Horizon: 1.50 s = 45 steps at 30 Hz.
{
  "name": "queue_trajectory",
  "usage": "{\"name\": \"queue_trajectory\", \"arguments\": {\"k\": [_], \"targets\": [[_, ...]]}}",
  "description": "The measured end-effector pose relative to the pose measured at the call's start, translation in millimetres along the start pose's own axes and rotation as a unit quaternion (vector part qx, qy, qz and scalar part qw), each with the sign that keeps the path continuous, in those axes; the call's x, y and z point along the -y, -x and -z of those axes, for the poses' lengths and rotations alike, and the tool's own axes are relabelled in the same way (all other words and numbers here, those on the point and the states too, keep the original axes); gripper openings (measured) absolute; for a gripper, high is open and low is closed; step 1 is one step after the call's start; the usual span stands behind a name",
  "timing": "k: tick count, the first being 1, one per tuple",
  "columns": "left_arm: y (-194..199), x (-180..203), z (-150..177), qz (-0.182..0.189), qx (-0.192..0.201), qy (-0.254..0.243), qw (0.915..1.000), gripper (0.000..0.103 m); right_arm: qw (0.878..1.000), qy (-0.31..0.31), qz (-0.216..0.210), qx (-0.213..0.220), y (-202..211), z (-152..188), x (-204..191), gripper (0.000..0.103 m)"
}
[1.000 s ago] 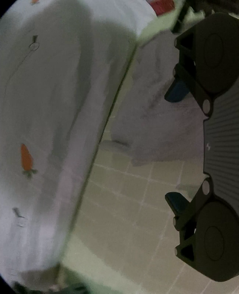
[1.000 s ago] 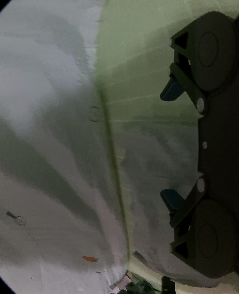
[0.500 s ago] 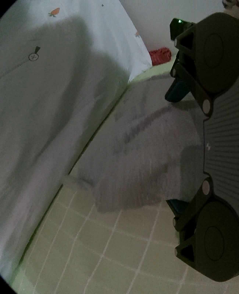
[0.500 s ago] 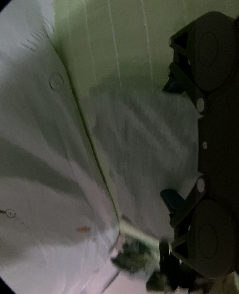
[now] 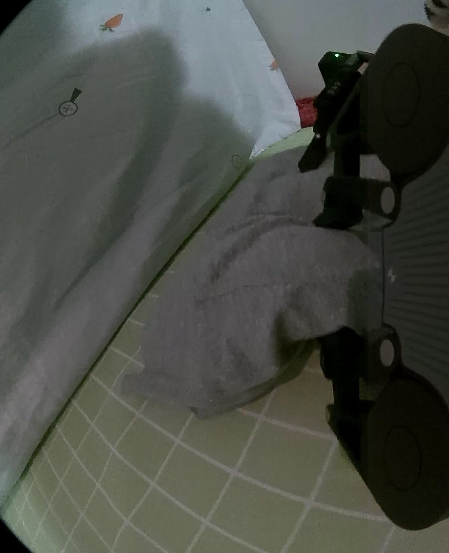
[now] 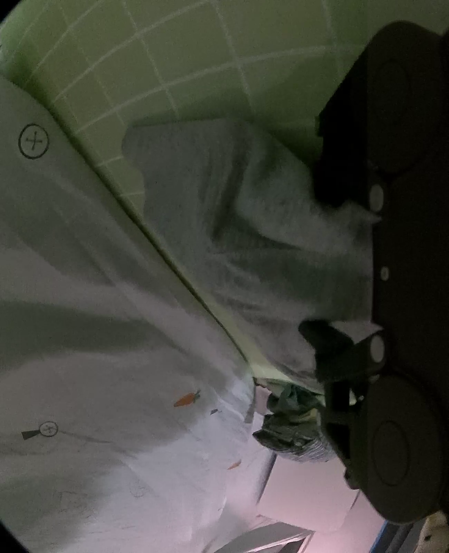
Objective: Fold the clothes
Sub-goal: 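Grasp the folded grey hoodie bundle with both grippers and lift it, then carry the hoodie with both grippers onto the stack of folded clothes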
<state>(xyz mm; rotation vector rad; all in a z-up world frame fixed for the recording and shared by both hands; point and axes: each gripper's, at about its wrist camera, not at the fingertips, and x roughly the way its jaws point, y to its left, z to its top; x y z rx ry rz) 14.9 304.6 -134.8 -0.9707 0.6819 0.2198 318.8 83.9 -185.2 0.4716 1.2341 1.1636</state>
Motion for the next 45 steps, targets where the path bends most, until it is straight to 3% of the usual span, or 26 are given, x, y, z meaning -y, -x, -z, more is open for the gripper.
{"name": "queue_trajectory", "arguments": {"k": [3, 8, 13, 20, 28, 36, 40, 45], "targets": [[1.6, 8.4, 4.6, -0.007, 0.005, 0.001, 1.0000, 0.043, 1.000, -0.007, -0.001, 0.007, 4.6, 7.0, -4.6, 0.044], [18.4, 23.1, 16.6, -0.025, 0.002, -0.023, 0.9994, 0.041, 1.000, -0.001, -0.004, 0.013, 18.7, 22.8, -17.5, 0.037], [51.2, 38.0, 39.6, -0.028, 0.018, -0.023, 0.9992, 0.041, 0.999, -0.010, -0.023, 0.025, 44.8, 47.4, -35.8, 0.036], [113.7, 65.6, 71.2, -0.027, 0.073, -0.046, 0.9959, 0.041, 0.997, 0.018, -0.064, 0.041, 83.2, 73.5, -73.9, 0.036], [201.6, 69.5, 77.9, -0.057, 0.128, -0.067, 0.9879, 0.041, 0.990, 0.039, -0.126, 0.044, 79.1, 101.5, -128.3, 0.036], [307.6, 12.4, 33.3, -0.064, 0.204, -0.077, 0.9737, 0.041, 0.981, 0.083, -0.167, 0.047, 19.9, 120.9, -222.3, 0.036], [367.0, -28.6, -23.5, -0.050, 0.244, -0.081, 0.9652, 0.041, 0.975, 0.121, -0.180, 0.057, -30.8, 124.6, -294.1, 0.036], [440.0, -66.5, -103.2, -0.056, 0.306, -0.129, 0.9418, 0.041, 0.962, 0.140, -0.225, 0.067, -108.6, 110.6, -379.3, 0.036]]}}
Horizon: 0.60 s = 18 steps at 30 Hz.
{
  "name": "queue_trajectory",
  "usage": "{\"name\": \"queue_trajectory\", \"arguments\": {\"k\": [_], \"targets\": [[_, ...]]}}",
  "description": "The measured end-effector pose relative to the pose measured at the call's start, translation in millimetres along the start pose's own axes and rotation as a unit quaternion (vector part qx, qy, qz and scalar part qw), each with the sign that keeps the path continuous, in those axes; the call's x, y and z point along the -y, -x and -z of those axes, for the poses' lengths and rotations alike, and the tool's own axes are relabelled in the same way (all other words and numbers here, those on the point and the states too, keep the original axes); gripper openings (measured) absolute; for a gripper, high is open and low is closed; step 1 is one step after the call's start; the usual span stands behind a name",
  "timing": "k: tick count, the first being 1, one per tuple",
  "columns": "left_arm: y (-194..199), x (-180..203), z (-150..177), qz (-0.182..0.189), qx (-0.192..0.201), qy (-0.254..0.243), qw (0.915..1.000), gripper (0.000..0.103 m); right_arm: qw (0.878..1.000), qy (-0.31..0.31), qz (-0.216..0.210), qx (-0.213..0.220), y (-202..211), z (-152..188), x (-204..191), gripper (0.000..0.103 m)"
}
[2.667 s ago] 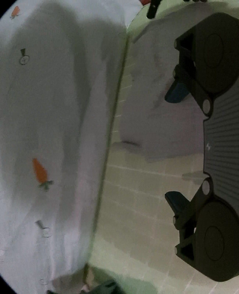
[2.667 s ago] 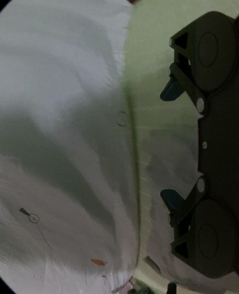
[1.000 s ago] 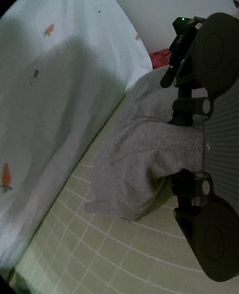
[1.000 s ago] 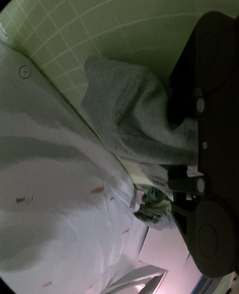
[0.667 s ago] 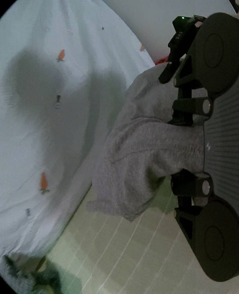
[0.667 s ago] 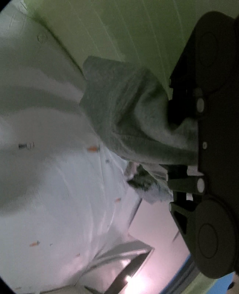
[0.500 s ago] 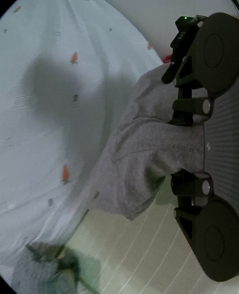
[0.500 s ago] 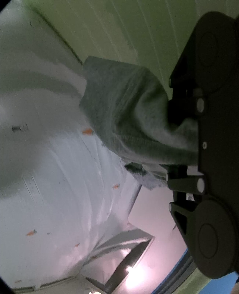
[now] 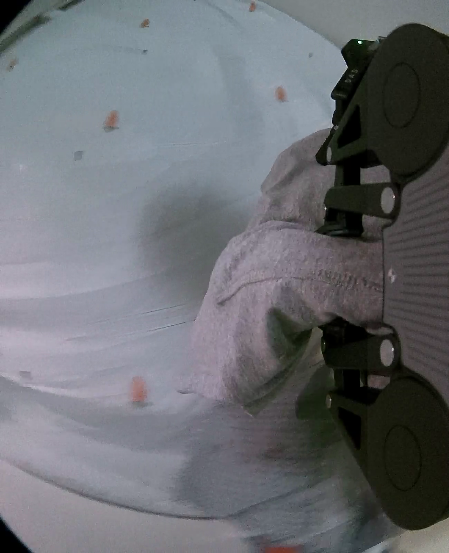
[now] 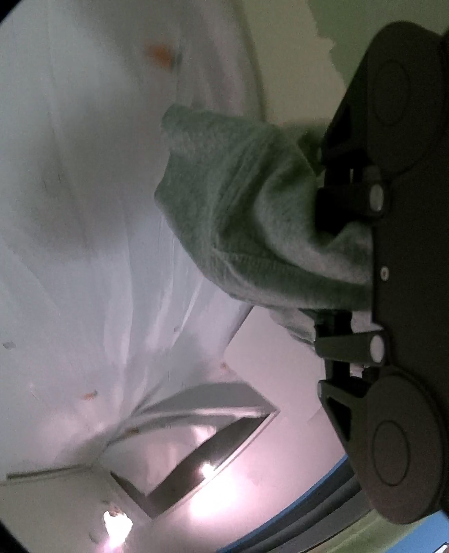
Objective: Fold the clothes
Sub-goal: 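Carry the hoodie with both grippers onto the stack of folded clothes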
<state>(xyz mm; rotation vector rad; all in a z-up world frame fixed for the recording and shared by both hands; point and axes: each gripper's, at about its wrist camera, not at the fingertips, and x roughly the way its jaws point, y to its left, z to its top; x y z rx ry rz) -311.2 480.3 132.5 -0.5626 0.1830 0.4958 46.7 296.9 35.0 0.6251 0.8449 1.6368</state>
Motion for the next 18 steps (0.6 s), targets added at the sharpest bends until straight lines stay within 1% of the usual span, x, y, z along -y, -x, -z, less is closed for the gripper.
{"name": "queue_trajectory", "arguments": {"k": [2, 5, 7, 9, 10, 11, 13, 14, 15, 16, 18], "targets": [[-0.9, -21.7, -30.7, -0.016, 0.016, -0.018, 0.9996, 0.041, 1.000, 0.010, -0.007, 0.003, -44.2, -9.4, -14.3, 0.036], [-2.9, -62.6, -67.2, -0.038, 0.029, -0.023, 0.9986, 0.041, 1.000, 0.019, -0.015, -0.004, -111.4, -19.9, -30.5, 0.036], [-12.1, -95.2, -79.9, -0.050, 0.035, -0.023, 0.9978, 0.042, 0.999, 0.035, -0.011, -0.018, -154.1, -22.8, -36.7, 0.036], [-27.8, -128.2, -83.6, -0.071, 0.027, -0.009, 0.9970, 0.043, 0.998, 0.052, 0.009, -0.036, -194.0, -22.7, -35.5, 0.038], [-40.0, -146.6, -81.8, -0.092, 0.014, 0.005, 0.9956, 0.043, 0.997, 0.056, 0.024, -0.045, -213.0, -21.9, -32.7, 0.039], [-50.8, -161.1, -77.5, -0.114, 0.001, 0.015, 0.9934, 0.044, 0.996, 0.056, 0.048, -0.055, -232.3, -20.4, -26.1, 0.039], [-75.1, -189.3, -62.5, -0.169, -0.035, 0.027, 0.9847, 0.048, 0.990, 0.063, 0.107, -0.073, -261.9, -15.8, -9.2, 0.039], [-84.3, -201.5, -54.1, -0.188, -0.050, 0.035, 0.9803, 0.049, 0.984, 0.074, 0.140, -0.077, -270.3, -13.6, -1.2, 0.039], [-89.0, -214.3, -45.2, -0.194, -0.054, 0.054, 0.9780, 0.053, 0.978, 0.088, 0.171, -0.077, -274.5, -11.9, 5.9, 0.038], [-88.3, -227.8, -36.8, -0.185, -0.044, 0.089, 0.9778, 0.058, 0.974, 0.099, 0.191, -0.075, -273.9, -11.8, 10.8, 0.038], [-80.3, -246.2, -27.6, -0.155, -0.017, 0.153, 0.9758, 0.061, 0.963, 0.122, 0.231, -0.070, -272.6, -11.7, 20.5, 0.039]]}}
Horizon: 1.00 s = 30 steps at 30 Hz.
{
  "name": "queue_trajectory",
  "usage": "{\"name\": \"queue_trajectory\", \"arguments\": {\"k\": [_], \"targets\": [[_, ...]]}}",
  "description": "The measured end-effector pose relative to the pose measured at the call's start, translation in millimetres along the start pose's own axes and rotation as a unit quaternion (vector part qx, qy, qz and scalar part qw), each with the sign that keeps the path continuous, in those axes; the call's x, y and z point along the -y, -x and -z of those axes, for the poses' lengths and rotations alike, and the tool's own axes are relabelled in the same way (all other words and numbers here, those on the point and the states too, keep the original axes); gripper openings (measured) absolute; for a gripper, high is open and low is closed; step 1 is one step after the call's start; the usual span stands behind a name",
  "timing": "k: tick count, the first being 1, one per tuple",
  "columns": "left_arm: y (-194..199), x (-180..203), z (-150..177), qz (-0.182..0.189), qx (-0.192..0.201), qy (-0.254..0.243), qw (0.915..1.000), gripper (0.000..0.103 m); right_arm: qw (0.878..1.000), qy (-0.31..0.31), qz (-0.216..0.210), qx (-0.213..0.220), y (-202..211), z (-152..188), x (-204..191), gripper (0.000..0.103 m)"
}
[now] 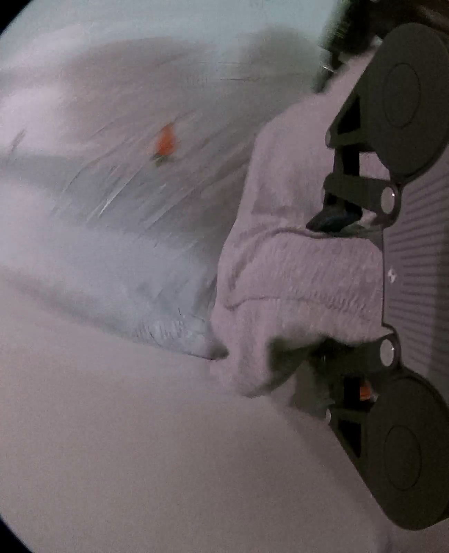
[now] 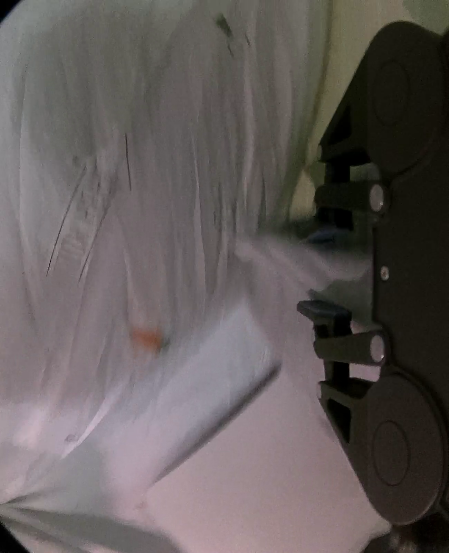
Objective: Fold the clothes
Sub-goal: 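Carry the hoodie with both grippers onto the stack of folded clothes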
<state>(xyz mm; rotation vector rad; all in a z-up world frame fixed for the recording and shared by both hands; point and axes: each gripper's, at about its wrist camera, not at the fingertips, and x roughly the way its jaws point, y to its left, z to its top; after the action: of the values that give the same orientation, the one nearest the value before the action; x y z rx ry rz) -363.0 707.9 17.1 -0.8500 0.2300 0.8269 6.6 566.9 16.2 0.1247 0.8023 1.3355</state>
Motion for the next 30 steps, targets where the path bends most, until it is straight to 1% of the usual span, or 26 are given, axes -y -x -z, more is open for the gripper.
{"name": "queue_trajectory", "arguments": {"k": [1, 2, 5, 6, 7, 8, 9, 10, 11, 12, 14, 15, 16, 17, 18, 19, 20, 22, 23, 24, 25, 26, 27, 28, 30], "targets": [[4.3, -4.9, -0.1, 0.011, 0.005, 0.017, 0.9998, 0.063, 1.000, 0.009, 0.016, 0.002, -0.3, 0.5, 3.5, 0.039], [7.6, -1.0, 2.1, 0.013, 0.011, 0.018, 0.9997, 0.064, 0.999, 0.022, 0.026, 0.004, 2.0, 0.1, 3.5, 0.039], [15.2, 15.9, 4.5, -0.024, 0.033, -0.022, 0.9989, 0.068, 0.991, 0.102, 0.082, 0.013, 7.5, 1.7, -7.3, 0.038], [16.1, 19.3, 2.5, -0.038, 0.042, -0.036, 0.9977, 0.069, 0.987, 0.122, 0.099, 0.022, 10.3, 2.1, -12.0, 0.035], [20.0, 27.3, 2.8, -0.051, 0.060, -0.048, 0.9957, 0.069, 0.984, 0.135, 0.110, 0.036, 13.5, 1.5, -20.1, 0.034], [27.3, 30.5, 3.9, -0.066, 0.089, -0.056, 0.9923, 0.069, 0.980, 0.147, 0.121, 0.049, 16.8, 0.9, -28.2, 0.034], [30.9, 35.6, 4.8, -0.079, 0.111, -0.068, 0.9884, 0.077, 0.978, 0.158, 0.122, 0.063, 20.5, 0.8, -36.5, 0.035], [33.4, 41.2, 5.5, -0.092, 0.131, -0.080, 0.9839, 0.081, 0.978, 0.164, 0.105, 0.078, 25.4, 1.6, -45.2, 0.036], [31.1, 45.9, 5.5, -0.095, 0.138, -0.095, 0.9813, 0.086, 0.977, 0.172, 0.090, 0.085, 27.9, 2.7, -53.6, 0.036], [26.4, 47.8, 6.7, -0.089, 0.131, -0.106, 0.9817, 0.088, 0.977, 0.185, 0.075, 0.079, 25.5, 4.4, -61.3, 0.038], [8.0, 44.2, 12.9, -0.084, 0.083, -0.110, 0.9868, 0.088, 0.977, 0.199, 0.059, 0.052, 14.1, 11.6, -68.0, 0.038], [-2.4, 42.6, 17.7, -0.089, 0.065, -0.110, 0.9878, 0.090, 0.977, 0.201, 0.058, 0.033, 6.2, 16.3, -68.0, 0.038], [-13.0, 41.0, 22.8, -0.096, 0.048, -0.110, 0.9882, 0.093, 0.978, 0.196, 0.065, 0.017, -1.3, 20.9, -65.1, 0.038], [-23.6, 39.5, 28.0, -0.102, 0.032, -0.109, 0.9882, 0.099, 0.980, 0.184, 0.073, 0.007, -6.0, 24.3, -60.7, 0.040], [-29.0, 35.7, 30.9, -0.100, 0.023, -0.096, 0.9901, 0.101, 0.982, 0.172, 0.079, -0.001, -9.3, 26.7, -56.1, 0.042], [-28.7, 30.0, 31.0, -0.090, 0.018, -0.068, 0.9934, 0.101, 0.984, 0.157, 0.084, -0.006, -9.0, 26.0, -51.4, 0.044], [-26.1, 28.9, 29.9, -0.088, 0.017, -0.053, 0.9946, 0.101, 0.985, 0.145, 0.087, -0.011, -7.2, 23.3, -48.3, 0.047], [-20.2, 28.9, 27.1, -0.089, 0.015, -0.027, 0.9956, 0.100, 0.985, 0.146, 0.091, -0.018, -0.2, 19.2, -48.8, 0.051], [-14.9, 33.4, 26.1, -0.098, 0.019, -0.036, 0.9944, 0.100, 0.984, 0.152, 0.094, -0.018, 5.7, 17.6, -50.9, 0.055], [-9.5, 42.7, 26.0, -0.107, 0.028, -0.055, 0.9923, 0.100, 0.983, 0.157, 0.099, -0.017, 13.7, 17.9, -53.6, 0.061], [-4.2, 52.8, 26.2, -0.117, 0.038, -0.075, 0.9896, 0.100, 0.981, 0.161, 0.103, -0.016, 21.6, 18.2, -56.3, 0.065], [7.7, 61.5, 29.3, -0.123, 0.051, -0.088, 0.9872, 0.100, 0.981, 0.164, 0.106, -0.013, 29.8, 18.4, -58.9, 0.073], [18.7, 69.8, 32.0, -0.125, 0.066, -0.096, 0.9853, 0.101, 0.981, 0.165, 0.105, -0.007, 38.6, 18.5, -61.5, 0.079], [29.3, 78.1, 34.4, -0.126, 0.081, -0.103, 0.9834, 0.102, 0.981, 0.166, 0.105, -0.002, 47.5, 18.6, -64.0, 0.081], [52.8, 97.3, 41.5, -0.116, 0.108, -0.117, 0.9805, 0.103, 0.980, 0.169, 0.105, 0.010, 66.2, 19.6, -69.5, 0.091]]}}
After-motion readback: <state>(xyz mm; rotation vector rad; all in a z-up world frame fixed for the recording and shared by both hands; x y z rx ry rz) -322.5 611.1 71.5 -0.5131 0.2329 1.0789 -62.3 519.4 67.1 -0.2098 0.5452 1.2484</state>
